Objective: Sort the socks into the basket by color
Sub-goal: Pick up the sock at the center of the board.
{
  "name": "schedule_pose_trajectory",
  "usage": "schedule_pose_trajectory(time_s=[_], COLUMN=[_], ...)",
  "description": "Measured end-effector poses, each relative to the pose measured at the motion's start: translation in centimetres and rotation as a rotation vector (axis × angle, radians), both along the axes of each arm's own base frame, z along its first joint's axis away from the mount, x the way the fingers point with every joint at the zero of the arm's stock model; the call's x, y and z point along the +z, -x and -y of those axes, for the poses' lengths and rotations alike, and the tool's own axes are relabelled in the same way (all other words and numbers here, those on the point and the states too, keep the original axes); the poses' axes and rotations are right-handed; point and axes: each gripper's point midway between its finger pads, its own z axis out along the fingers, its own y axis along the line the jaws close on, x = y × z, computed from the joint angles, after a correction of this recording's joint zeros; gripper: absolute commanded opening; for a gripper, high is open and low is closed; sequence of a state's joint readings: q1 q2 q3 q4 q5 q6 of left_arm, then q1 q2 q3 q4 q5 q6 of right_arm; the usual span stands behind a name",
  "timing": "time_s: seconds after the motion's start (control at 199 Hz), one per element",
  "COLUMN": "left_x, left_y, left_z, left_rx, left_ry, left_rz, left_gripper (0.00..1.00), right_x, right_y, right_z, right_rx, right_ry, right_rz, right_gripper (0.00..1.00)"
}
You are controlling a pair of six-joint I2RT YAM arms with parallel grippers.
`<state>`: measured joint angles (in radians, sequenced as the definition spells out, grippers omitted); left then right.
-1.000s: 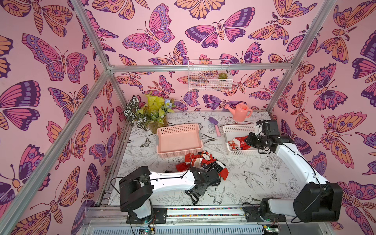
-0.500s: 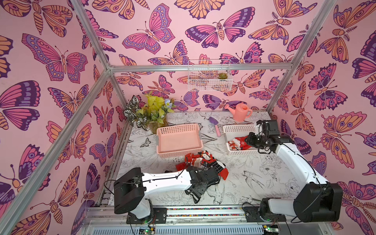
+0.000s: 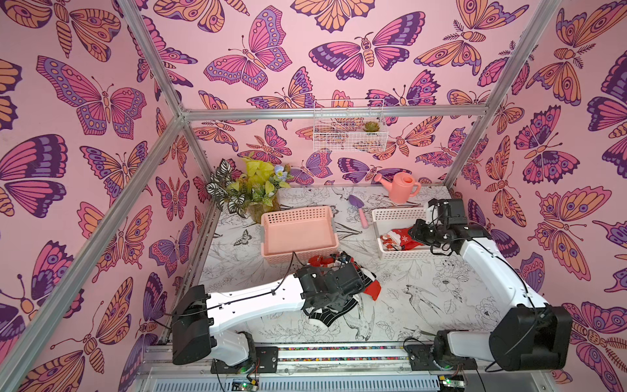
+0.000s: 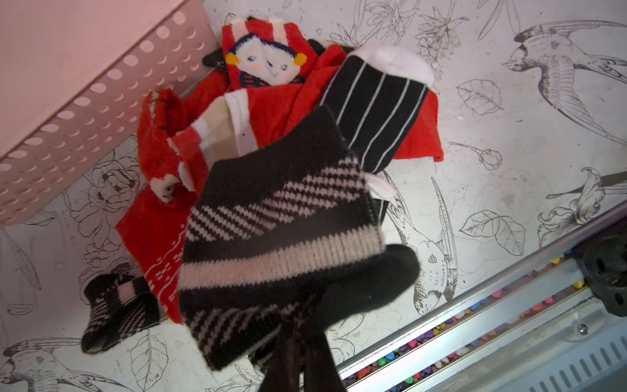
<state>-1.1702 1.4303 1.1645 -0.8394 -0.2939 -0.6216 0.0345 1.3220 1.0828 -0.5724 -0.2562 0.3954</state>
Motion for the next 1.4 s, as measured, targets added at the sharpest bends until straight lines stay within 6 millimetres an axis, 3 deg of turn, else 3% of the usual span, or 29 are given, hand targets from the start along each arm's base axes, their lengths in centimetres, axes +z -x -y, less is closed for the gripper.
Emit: schedule_pose_trajectory(time_s=[0.627, 1.269, 1.399], left_x=[7.1, 8.7, 8.2], left_y=[-9.0, -18.1, -19.8], left_z=[-2.1, -4.4, -4.8], left_rx=[0.079, 0.175, 0.202], left_ry=[0.062, 0.112, 0.133], left_rz=[0.152, 0.159, 0.149], left_gripper=[0.0, 0.0, 0.0], right_x=[0.1, 0.3, 0.4], right_y=[0.0, -0.1, -0.1], right_z=[-0.3, -0.6, -0.7], right_rx=[0.01, 0.022, 0.027], right_ry=[-0.012, -0.028, -0.034], right_rz=[0.0, 0.008, 0.014], right_gripper=[0.19, 0.2, 0.2])
